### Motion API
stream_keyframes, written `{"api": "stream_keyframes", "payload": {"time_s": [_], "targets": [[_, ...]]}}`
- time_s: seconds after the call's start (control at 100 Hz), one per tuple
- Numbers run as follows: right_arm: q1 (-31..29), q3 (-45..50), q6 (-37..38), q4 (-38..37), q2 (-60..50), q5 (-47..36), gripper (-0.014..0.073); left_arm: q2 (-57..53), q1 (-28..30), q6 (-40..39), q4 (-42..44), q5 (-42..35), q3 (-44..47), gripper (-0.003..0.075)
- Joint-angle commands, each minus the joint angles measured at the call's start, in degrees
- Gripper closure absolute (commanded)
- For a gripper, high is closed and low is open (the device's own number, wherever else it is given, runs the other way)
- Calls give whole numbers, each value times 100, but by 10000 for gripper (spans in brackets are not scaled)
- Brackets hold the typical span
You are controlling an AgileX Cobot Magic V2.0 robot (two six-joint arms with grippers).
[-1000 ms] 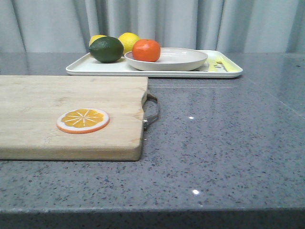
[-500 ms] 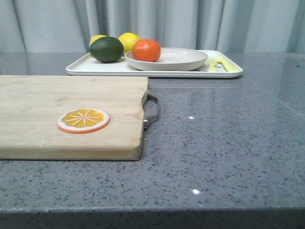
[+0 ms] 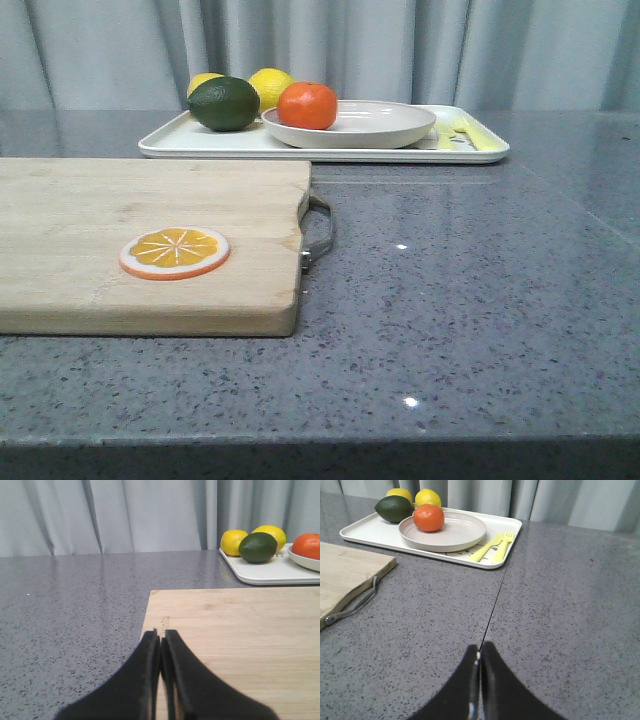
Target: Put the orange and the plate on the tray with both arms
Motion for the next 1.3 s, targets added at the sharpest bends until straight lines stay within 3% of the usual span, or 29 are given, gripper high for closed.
{"api": "stream_keyframes", "payload": {"time_s": [0.0,0.37,0.69,0.99,1.29], "targets": [[-5,-108,-47,33,55,-514,579,-192,1,3,-7,-428,46,740],[-232,1059,-20,-369,55,-3292,579,-192,1,3,-7,-428,46,740],[-500,1849,1327,-1738,-83,-3867,579,-192,1,3,-7,-428,46,740],[-588,2598,1453,-1749,-562,-4103,579,-192,1,3,-7,-428,46,740],[-588,2606,1489,-1749,-562,-3998,579,-192,1,3,-7,-428,46,740]]}}
